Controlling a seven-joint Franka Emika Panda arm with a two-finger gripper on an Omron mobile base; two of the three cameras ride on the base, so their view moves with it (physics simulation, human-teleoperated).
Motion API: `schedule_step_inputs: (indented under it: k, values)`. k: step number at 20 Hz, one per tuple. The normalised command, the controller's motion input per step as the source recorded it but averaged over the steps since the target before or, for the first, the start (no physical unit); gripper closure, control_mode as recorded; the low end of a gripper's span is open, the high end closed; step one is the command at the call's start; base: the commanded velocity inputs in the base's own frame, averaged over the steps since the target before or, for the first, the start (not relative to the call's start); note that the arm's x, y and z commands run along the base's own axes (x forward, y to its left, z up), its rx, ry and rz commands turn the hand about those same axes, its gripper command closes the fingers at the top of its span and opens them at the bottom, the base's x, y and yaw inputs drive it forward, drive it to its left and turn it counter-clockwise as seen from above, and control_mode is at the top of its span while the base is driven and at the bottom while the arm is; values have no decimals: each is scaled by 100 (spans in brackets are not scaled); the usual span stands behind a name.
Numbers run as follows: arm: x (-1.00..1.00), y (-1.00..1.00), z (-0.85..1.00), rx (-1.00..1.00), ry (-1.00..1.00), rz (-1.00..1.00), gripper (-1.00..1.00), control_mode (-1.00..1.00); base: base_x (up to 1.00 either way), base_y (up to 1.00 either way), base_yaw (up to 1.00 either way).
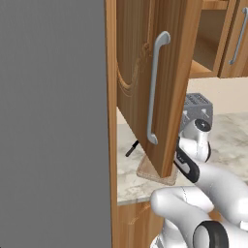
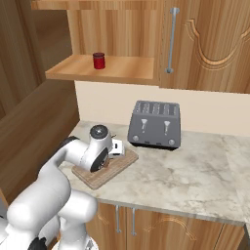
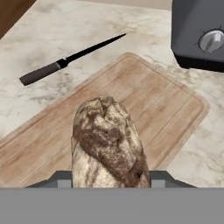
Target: Pick the bread, place it on the cutting board, pick the jam, place it on the counter, and close the cabinet.
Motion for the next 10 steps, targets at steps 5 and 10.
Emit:
schedule_step_inputs:
  k: [5,10]
  values:
    - [17,0,-20,0,0,-1,100,-100,0,0,0]
    - [21,0,-21,-1,0,-2,100,-100,0,0,0]
